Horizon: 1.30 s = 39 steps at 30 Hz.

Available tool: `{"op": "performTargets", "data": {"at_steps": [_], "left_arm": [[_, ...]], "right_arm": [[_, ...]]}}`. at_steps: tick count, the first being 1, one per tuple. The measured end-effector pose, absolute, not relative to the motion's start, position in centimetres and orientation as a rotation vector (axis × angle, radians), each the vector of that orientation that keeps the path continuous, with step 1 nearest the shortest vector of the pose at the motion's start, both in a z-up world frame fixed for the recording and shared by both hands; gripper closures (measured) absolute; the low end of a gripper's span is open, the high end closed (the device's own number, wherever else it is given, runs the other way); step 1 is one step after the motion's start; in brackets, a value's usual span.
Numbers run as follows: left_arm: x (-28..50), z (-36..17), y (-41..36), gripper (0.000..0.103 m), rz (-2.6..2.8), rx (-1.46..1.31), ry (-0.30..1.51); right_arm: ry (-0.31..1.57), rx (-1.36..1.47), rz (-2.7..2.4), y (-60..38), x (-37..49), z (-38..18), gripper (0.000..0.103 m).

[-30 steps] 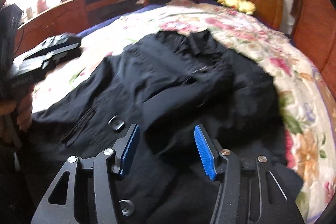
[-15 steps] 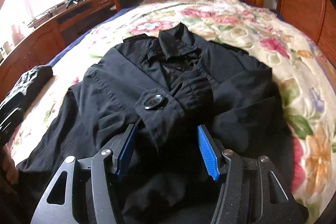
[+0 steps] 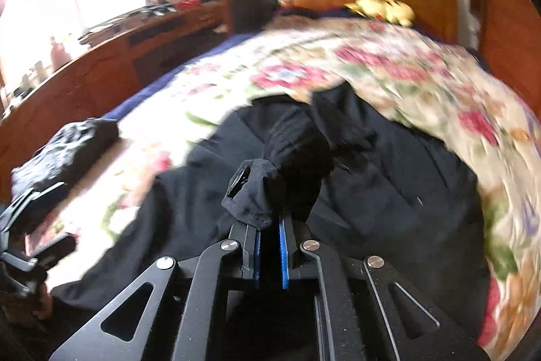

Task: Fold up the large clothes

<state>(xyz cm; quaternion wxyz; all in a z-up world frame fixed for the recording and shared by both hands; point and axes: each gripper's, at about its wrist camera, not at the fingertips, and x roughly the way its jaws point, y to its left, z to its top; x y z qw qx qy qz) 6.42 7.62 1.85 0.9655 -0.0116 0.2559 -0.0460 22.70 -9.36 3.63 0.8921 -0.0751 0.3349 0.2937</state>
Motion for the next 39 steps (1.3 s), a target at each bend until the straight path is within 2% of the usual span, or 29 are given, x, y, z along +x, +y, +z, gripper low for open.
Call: {"op": "performTargets", "data": {"at_steps": [9, 20, 26, 28, 29, 31, 39], "left_arm": [[3.6, 2.3, 10.4, 0.023, -0.018, -0.017, 0.504], [0.9, 2.5, 11.9, 0.023, 0.011, -0.022, 0.487], [0.8, 2.6, 11.3, 0.023, -0.005, -0.014, 0.484], [0.9, 2.7, 11.0, 0.023, -0.012, -0.009, 0.481], [0.9, 2.7, 10.8, 0.023, -0.015, -0.006, 0.48], [1.0, 2.7, 10.3, 0.023, -0.019, 0.006, 0.481], [1.5, 2.4, 9.2, 0.023, -0.037, 0.022, 0.49]], "right_arm": [[0.701, -0.186, 0.728, -7.3, 17.2, 1.9, 0.095], [0.812, -0.204, 0.73, -8.7, 13.4, 0.2, 0.084], [0.795, -0.265, 0.677, -9.9, 11.5, 1.0, 0.069], [0.771, -0.297, 0.665, -10.0, 10.7, 1.2, 0.056], [0.762, -0.311, 0.655, -10.0, 10.3, 1.2, 0.053], [0.754, -0.327, 0.636, -9.8, 10.0, 1.3, 0.031], [0.75, -0.305, 0.694, -11.1, 7.7, 2.0, 0.029]]}}
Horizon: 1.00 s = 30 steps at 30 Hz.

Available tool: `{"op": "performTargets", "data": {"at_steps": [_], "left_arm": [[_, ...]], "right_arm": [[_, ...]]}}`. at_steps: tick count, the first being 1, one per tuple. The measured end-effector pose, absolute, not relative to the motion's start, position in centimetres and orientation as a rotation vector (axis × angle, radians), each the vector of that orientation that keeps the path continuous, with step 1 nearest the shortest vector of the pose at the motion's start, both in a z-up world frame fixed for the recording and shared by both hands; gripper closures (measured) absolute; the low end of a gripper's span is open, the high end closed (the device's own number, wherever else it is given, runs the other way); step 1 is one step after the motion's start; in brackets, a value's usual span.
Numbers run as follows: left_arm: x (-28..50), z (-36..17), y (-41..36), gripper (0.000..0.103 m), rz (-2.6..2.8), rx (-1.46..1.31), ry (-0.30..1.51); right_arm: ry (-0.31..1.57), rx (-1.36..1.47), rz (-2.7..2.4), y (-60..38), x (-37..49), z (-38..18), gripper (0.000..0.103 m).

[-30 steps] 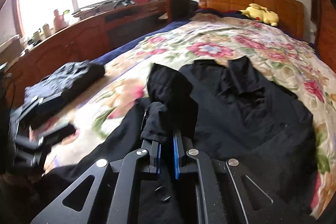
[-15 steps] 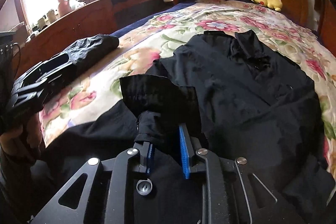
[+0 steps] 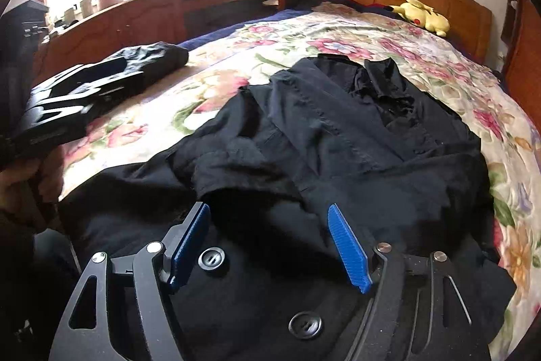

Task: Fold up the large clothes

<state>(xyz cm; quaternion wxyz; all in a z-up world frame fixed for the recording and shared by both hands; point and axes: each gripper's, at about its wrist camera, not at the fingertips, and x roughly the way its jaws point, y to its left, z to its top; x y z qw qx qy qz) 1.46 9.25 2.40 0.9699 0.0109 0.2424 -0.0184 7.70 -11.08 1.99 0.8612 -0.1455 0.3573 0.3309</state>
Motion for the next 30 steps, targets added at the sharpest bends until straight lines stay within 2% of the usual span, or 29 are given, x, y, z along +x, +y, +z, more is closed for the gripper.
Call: {"op": "performTargets", "data": {"at_steps": [16, 20, 30], "left_arm": [[4.1, 0.2, 4.5, 0.024, -0.159, 0.066, 0.607], [4.9, -0.7, 3.9, 0.03, -0.174, 0.065, 0.653], [5.0, -2.6, 3.8, 0.03, -0.198, 0.057, 0.734]], "right_arm": [[0.705, -0.286, 0.326, -21.3, 9.9, 0.2, 0.029], [0.726, -0.28, 0.271, -22.2, 11.3, -1.1, 0.029], [0.79, -0.208, 0.294, -22.2, 14.8, -4.4, 0.029]]}}
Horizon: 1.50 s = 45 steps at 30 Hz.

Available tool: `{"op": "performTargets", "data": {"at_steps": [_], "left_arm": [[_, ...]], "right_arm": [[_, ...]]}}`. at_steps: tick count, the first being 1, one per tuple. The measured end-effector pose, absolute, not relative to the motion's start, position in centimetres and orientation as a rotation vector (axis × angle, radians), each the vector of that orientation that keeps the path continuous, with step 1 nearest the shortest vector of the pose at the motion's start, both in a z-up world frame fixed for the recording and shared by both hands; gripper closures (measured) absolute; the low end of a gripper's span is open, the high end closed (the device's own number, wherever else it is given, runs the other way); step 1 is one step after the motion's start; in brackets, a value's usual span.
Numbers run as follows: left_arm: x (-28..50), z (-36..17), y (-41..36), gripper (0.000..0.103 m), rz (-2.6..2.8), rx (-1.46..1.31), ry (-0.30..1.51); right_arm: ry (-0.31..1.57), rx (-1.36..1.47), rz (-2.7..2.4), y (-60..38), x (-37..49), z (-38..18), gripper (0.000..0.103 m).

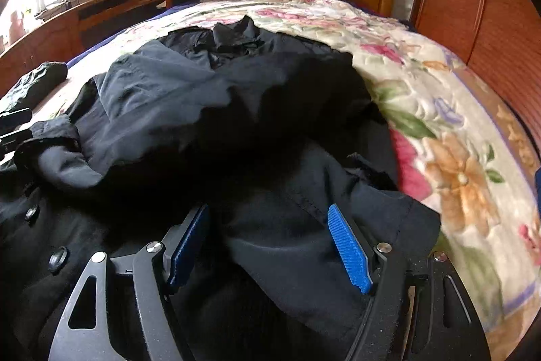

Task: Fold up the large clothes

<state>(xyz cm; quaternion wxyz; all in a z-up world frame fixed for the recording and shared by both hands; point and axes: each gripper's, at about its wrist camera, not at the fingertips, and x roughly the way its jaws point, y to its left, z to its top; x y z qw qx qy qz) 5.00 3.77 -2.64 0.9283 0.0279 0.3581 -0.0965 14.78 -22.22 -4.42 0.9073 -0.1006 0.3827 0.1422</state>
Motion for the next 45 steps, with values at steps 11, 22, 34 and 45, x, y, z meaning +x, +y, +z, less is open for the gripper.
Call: {"op": "performTargets", "data": {"at_steps": [11, 22, 34, 45], "left_arm": [[3.4, -3.3, 2.4, 0.085, -0.278, 0.051, 0.787], [-3.7, -1.9, 0.2, 0.099, -0.324, 0.07, 0.693], [-7.4, -2.2, -0.4, 0.099, -0.277, 0.119, 0.681], [-6.7, 1.3, 3.9, 0.069, -0.185, 0.058, 0.58]], "right_arm": [[0.806, -0.137, 0.336, -23.8, 15.6, -5.0, 0.029], [0.795, -0.119, 0.337, -23.8, 14.8, -4.8, 0.029], [0.779, -0.068, 0.343, -24.6, 14.0, -4.6, 0.029], [0.769, -0.04, 0.352, -25.1, 13.7, -4.4, 0.029]]}}
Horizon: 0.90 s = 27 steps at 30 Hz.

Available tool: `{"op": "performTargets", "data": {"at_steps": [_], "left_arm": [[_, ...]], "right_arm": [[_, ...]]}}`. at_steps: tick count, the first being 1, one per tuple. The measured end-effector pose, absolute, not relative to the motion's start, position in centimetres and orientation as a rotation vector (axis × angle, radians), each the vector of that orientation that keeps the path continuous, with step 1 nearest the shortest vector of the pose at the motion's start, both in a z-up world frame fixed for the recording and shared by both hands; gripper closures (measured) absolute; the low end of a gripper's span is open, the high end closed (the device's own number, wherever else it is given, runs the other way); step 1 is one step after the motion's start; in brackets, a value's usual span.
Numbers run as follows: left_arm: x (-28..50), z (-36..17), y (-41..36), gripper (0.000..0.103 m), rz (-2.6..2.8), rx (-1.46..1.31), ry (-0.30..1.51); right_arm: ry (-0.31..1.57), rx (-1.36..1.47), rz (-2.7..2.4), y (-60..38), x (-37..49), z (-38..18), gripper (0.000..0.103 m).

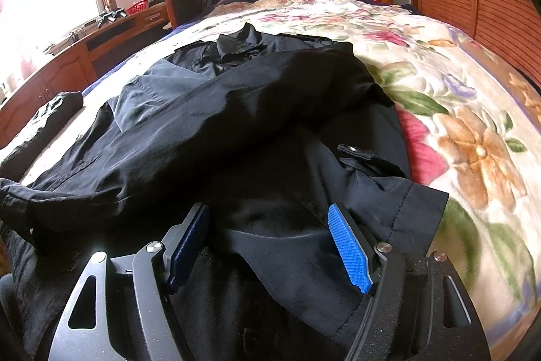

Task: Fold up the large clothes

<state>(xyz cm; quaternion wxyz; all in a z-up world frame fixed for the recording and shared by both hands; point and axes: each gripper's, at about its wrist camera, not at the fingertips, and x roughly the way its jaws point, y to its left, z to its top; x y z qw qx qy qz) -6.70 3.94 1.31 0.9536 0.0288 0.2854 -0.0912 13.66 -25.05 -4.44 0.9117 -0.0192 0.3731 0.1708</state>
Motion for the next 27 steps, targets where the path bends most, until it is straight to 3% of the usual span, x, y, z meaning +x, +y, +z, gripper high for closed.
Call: {"op": "performTargets", "data": {"at_steps": [1, 7, 27], "left_arm": [[-6.0, 1.5, 4.4, 0.061, -0.184, 0.043, 0.577], [-1.9, 1.0, 5.0, 0.041, -0.176, 0.007, 0.636], [-2.1, -4.4, 1.3, 0.038, -0.24, 0.09, 0.787]], "right_arm": [[0.768, -0.037, 0.353, -25.1, 13.7, -4.4, 0.029], [0.763, -0.035, 0.353, -25.2, 13.6, -4.4, 0.029], [0.766, -0.031, 0.362, -25.2, 13.7, -4.4, 0.029]]}}
